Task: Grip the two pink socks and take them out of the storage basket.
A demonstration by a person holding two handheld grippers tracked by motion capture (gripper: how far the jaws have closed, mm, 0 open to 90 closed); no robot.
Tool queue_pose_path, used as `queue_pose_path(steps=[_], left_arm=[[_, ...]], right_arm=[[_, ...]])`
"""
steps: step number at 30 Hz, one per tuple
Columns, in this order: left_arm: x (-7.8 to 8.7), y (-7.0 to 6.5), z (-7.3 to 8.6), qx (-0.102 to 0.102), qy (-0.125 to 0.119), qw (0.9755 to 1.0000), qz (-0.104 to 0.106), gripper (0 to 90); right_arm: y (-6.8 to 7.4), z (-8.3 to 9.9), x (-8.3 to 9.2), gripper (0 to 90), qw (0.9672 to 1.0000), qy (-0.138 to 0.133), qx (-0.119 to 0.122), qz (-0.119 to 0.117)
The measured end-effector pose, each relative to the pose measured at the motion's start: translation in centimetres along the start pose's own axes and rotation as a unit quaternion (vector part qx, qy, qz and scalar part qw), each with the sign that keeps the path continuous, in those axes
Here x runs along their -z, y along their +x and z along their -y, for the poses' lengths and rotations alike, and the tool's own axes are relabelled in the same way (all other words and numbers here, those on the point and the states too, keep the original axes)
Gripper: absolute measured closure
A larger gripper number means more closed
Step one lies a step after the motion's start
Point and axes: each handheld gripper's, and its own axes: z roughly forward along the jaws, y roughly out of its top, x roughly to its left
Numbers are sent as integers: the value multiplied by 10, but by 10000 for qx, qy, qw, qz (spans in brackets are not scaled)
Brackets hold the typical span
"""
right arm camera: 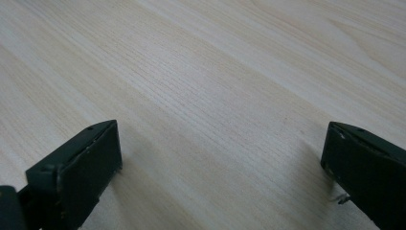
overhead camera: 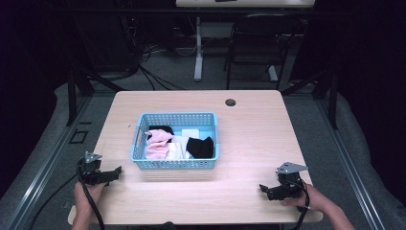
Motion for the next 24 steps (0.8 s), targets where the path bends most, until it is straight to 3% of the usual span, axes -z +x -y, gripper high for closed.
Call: queue_pose_path(steps=[13,20,24], left_arm=[[0,-1,0,32,20,10000,-35,0],[3,-2,-6,-72,259,9996,-40,0],[10,1,-12,85,231,9997,-28,0]], right_arm=[[0,0,0,0,10000,-7,-3,-15],[0,0,0,0,10000,-8,-5,-16],[0,0,0,0,10000,-8,-3,-16]])
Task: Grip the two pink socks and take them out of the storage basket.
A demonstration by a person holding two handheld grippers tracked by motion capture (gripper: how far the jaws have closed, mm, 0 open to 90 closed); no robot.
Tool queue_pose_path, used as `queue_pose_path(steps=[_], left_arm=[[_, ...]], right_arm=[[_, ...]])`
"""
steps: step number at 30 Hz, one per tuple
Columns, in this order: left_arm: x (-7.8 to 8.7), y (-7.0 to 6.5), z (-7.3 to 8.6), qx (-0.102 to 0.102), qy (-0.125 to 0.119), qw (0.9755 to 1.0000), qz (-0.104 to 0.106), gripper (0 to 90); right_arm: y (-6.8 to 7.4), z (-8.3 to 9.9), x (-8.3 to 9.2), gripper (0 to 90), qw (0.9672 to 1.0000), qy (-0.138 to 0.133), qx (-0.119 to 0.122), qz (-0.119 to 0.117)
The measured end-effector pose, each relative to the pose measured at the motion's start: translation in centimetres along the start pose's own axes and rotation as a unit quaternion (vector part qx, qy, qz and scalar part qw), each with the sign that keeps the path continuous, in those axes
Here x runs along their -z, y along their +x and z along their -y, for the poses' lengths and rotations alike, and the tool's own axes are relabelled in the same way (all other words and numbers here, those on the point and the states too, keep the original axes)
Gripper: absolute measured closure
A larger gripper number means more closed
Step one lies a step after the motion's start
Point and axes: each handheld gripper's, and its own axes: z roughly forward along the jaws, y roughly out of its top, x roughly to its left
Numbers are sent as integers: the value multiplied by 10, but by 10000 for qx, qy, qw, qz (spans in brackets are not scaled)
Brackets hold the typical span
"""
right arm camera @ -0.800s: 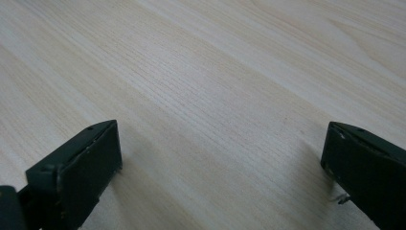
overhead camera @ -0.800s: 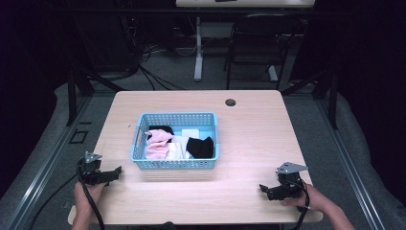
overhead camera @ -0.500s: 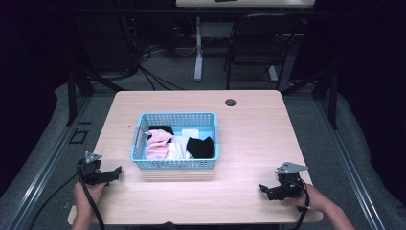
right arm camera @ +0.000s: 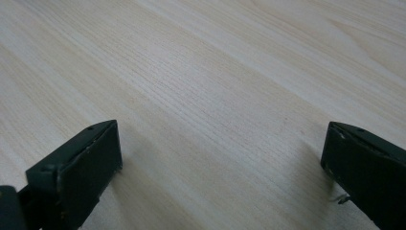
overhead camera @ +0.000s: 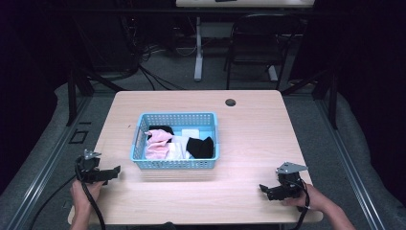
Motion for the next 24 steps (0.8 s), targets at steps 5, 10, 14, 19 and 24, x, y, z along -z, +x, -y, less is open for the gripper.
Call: queue_pose_path(steps=[5,10,14,19,24], left_arm=[[15,2,-12,87,-42,9999,-36,0],[34,1,-31,63,-33,10000,70,0],[41,0,-40,49,12,9999,142,0],[48,-4,-54,-81,101,9997,203,0],[61,-11,-75,-327,121,9990,286,0]], right_arm=[[0,0,0,0,10000,12,13,15],[0,0,0,0,10000,5,8,2],[0,0,0,0,10000,3,6,-1],[0,0,0,0,10000,8,3,-3],[0,0,0,0,10000,16,9,6]])
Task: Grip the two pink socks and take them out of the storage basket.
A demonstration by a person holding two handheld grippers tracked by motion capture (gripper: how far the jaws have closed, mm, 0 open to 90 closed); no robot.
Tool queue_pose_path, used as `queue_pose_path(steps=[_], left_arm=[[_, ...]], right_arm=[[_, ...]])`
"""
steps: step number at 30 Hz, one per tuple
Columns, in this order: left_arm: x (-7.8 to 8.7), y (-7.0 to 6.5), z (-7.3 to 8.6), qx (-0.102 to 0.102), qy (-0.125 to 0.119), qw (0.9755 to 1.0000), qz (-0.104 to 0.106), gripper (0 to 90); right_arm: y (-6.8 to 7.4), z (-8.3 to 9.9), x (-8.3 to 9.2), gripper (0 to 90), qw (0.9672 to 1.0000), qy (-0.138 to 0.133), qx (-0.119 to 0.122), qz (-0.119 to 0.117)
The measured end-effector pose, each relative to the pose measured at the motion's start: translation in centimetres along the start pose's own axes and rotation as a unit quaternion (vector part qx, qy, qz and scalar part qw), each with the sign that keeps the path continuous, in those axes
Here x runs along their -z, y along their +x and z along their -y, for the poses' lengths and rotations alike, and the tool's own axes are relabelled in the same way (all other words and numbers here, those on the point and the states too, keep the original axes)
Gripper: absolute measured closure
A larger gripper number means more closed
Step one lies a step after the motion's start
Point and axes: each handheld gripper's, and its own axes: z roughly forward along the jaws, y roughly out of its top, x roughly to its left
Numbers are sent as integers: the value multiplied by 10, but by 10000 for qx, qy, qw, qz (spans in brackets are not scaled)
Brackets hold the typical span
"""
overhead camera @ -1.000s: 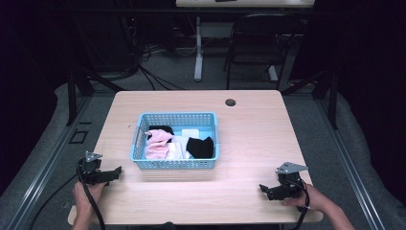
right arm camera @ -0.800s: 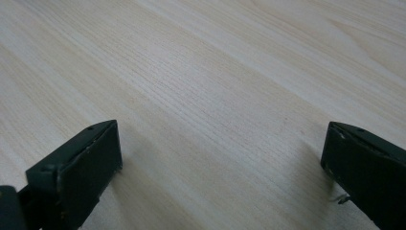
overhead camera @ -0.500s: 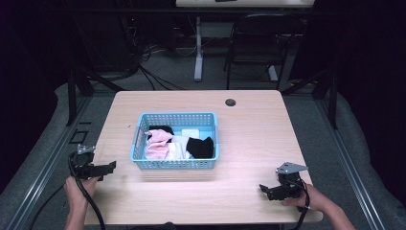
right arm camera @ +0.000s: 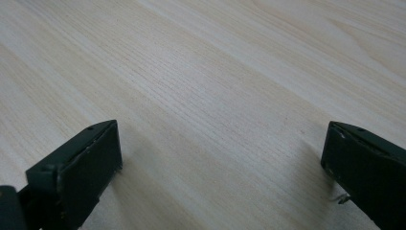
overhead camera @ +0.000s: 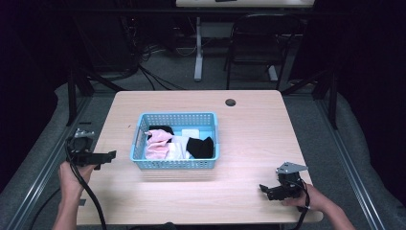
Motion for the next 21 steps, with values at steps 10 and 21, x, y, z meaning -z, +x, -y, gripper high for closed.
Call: queue_pose_path(steps=[10,21], left_arm=[[16,-17,-49,-382,54,9983,439,0],[7,-45,-89,-777,261,9944,667,0]], right_arm=[[0,0,0,0,10000,2,9,-24],[0,0,0,0,10000,-12,-2,-10]])
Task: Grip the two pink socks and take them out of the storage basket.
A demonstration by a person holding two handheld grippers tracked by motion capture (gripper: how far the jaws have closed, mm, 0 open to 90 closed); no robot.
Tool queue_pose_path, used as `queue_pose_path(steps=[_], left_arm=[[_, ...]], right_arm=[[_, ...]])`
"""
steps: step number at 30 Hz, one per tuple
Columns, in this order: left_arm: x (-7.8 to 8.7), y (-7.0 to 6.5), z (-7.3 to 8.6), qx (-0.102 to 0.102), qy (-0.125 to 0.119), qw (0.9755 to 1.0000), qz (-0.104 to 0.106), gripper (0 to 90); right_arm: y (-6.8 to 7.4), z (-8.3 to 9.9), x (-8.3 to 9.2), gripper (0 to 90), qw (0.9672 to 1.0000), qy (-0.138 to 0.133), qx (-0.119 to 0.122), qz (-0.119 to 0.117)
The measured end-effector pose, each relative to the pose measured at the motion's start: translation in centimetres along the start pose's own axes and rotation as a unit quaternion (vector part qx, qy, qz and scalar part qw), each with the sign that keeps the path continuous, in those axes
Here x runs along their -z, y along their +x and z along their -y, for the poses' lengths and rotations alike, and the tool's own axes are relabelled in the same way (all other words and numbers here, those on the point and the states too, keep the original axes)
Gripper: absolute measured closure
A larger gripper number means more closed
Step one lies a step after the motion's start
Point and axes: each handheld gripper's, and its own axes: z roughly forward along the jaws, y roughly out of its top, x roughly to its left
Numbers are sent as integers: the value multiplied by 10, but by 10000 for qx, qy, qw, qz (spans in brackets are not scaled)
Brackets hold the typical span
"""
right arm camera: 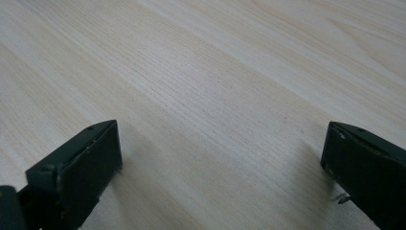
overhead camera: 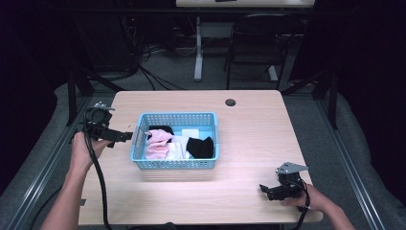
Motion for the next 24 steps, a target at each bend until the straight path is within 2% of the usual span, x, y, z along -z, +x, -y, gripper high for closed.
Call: queue_pose_path(steps=[1,4,7,8,9,10,11,16,19,24], left_arm=[[0,0,0,0,0,10000,0,0],[-8,-8,-16,-129,63,9999,78,1],[-13,-12,-24,-208,112,9997,118,1],[-20,-18,-33,-309,150,9993,135,1],[-20,-18,-33,-309,150,9993,135,1],[-28,-23,-39,-389,228,9988,212,1],[-28,-23,-39,-389,228,9988,212,1],[-55,-31,-49,-583,544,9964,275,3],[-67,-36,-52,-651,634,9954,300,13],[-84,-47,-55,-826,851,9923,366,78]], right_arm=[[0,0,0,0,10000,0,0,0],[0,0,0,0,10000,15,5,-11],[0,0,0,0,10000,15,7,-12],[0,0,0,0,10000,15,8,-13],[0,0,0,0,10000,15,8,-13],[0,0,0,0,10000,15,11,-15],[0,0,0,0,10000,15,11,-15],[-1,0,0,0,10000,5,13,-29],[-1,0,0,0,10000,0,12,-27],[0,0,0,0,10000,-7,1,1]])
